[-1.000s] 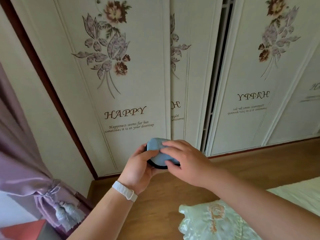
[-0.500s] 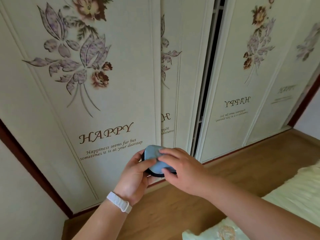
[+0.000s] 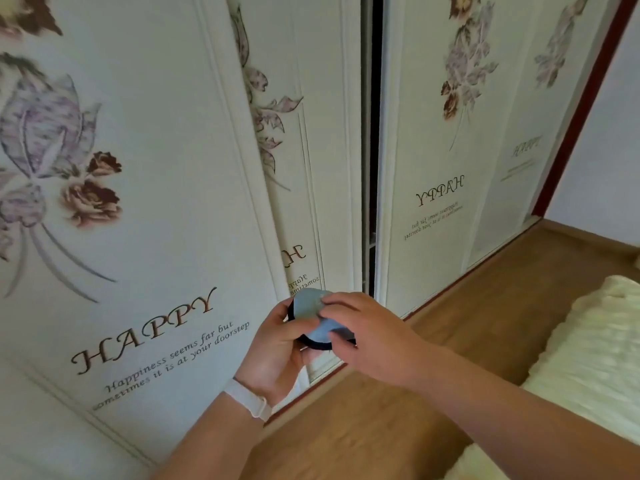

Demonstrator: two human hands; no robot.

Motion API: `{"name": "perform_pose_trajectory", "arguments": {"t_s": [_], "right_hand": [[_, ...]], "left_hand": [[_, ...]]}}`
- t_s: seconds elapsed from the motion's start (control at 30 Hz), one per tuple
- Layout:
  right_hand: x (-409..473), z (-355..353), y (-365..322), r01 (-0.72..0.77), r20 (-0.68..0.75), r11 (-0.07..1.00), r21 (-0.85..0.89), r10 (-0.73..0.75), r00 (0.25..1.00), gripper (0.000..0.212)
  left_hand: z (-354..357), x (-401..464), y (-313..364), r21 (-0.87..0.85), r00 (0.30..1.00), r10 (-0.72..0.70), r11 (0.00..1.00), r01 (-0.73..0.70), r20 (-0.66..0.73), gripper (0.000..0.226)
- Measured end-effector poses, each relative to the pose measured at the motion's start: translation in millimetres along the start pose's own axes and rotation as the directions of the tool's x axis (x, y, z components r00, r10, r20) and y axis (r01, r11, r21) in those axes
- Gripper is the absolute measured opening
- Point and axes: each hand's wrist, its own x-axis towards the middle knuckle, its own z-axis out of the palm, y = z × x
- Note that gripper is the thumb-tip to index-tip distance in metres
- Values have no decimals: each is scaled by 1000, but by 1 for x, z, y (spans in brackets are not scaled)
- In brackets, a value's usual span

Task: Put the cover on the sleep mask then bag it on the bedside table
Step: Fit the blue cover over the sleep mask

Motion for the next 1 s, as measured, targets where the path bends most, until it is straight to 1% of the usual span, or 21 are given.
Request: {"name": "perform_pose_trajectory", "arguments": {"t_s": [0.1, 0.2, 0.3, 0.37, 0.53, 0.73, 0.87, 1.0], "right_hand": [[21, -11, 37, -40, -25, 999, -30, 39, 999, 39], [40, -28, 75, -63, -36, 994, -93, 60, 998, 39], [51, -42, 103, -131, -97, 984, -119, 120, 988, 40], [53, -48, 118, -184, -106, 974, -133, 170, 980, 39], [63, -58, 165, -298, -148, 941, -163, 275, 950, 40], [84, -50, 215, -452, -194, 852, -265, 412, 890, 39], [110, -50, 241, -574, -269, 767, -287, 510, 817, 39], [133, -50, 260, -658, -363, 694, -291, 557, 748, 39]], "left_hand": [[18, 49, 11, 72, 999, -27, 997, 23, 45, 56], [36, 97, 18, 111, 997, -22, 994, 13, 77, 54], [54, 138, 19, 97, 994, -36, 995, 26, 104, 49], [65, 162, 17, 69, 991, -64, 996, 56, 121, 45], [86, 229, 9, 67, 961, -141, 989, 128, 237, 42], [99, 317, -8, 105, 888, -245, 969, 222, 388, 39], [108, 375, -4, 130, 808, -328, 944, 305, 489, 40], [120, 428, 5, 190, 730, -371, 928, 322, 574, 39]]}}
